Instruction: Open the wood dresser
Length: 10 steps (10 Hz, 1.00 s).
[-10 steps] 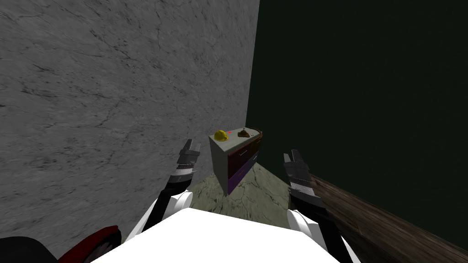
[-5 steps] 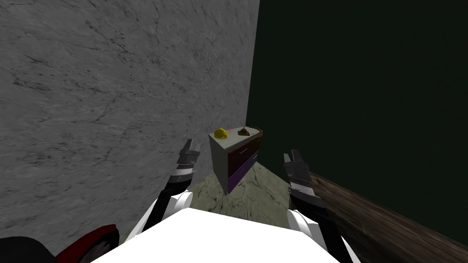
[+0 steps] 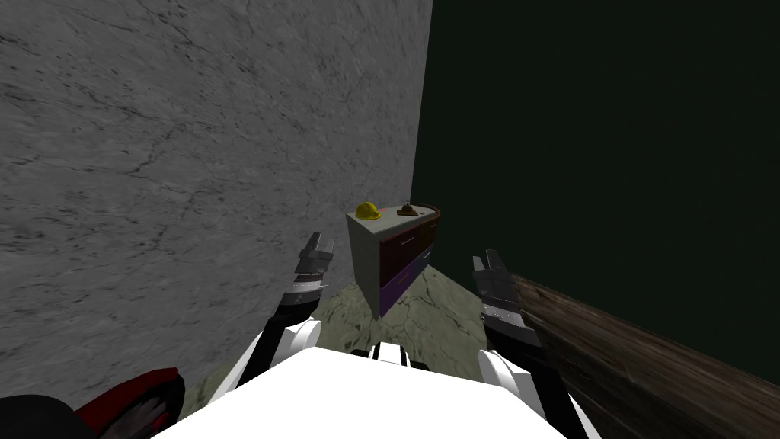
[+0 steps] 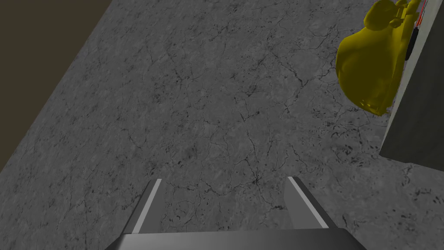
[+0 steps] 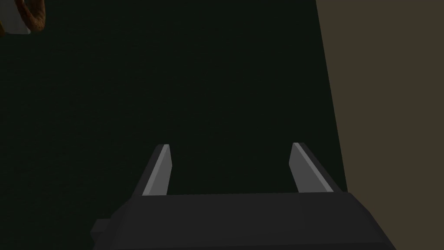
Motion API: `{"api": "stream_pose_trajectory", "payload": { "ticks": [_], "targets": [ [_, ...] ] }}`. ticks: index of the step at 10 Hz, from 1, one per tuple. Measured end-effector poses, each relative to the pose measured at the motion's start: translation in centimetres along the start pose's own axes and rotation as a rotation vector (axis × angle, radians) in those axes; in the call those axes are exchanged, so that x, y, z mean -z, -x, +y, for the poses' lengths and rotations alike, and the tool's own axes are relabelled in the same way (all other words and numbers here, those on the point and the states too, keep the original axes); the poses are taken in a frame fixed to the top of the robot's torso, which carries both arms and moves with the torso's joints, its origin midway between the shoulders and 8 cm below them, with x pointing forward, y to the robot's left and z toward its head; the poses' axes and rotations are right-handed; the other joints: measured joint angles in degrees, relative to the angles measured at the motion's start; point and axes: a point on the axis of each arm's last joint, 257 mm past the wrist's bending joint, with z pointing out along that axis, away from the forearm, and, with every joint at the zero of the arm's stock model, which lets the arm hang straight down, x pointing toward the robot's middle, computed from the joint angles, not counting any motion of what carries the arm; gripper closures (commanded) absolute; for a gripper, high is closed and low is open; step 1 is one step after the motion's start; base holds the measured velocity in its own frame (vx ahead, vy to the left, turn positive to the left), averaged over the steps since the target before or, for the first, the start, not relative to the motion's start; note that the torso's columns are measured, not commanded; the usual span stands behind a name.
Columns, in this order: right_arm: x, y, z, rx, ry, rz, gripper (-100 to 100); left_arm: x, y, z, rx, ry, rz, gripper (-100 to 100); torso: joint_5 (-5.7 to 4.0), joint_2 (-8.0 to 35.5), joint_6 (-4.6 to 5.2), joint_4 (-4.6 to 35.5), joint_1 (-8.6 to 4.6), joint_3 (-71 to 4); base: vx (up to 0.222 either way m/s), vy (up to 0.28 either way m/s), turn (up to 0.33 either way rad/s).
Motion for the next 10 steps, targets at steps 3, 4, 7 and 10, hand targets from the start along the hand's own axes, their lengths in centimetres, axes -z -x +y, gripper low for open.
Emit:
{"api": "stream_pose_trajectory", "payload": {
  "ticks": [3, 4, 7, 10],
  "targets": [
    [-0.2, -0.8, -0.7, -0.071, -0.009, 0.042, -100, 0.0, 0.0, 0.0, 0.0, 0.001, 0.0, 0, -0.02, 2.6, 0.0, 2.6, -0.07, -5.3, 0.018, -0.042, 0.092],
    [-0.3, -1.1, -1.0, -0.108, -0.015, 0.052, -100, 0.0, 0.0, 0.0, 0.0, 0.001, 0.0, 0, -0.02, 2.6, 0.0, 2.7, -0.06, -5.4, 0.023, -0.059, 0.092],
    [-0.5, -1.6, -1.9, -0.206, -0.031, 0.069, -100, 0.0, 0.0, 0.0, 0.0, 0.001, 0.0, 0, 0.02, 2.7, -0.01, 2.7, 0.07, -5.4, 0.025, -0.04, 0.089],
    [-0.6, -2.3, -2.9, -0.316, -0.052, 0.08, -100, 0.0, 0.0, 0.0, 0.0, 0.001, 0.0, 0, 0.0, 2.7, -0.01, 2.7, 0.0, -5.4, 0.022, -0.04, 0.062]
  ]
}}
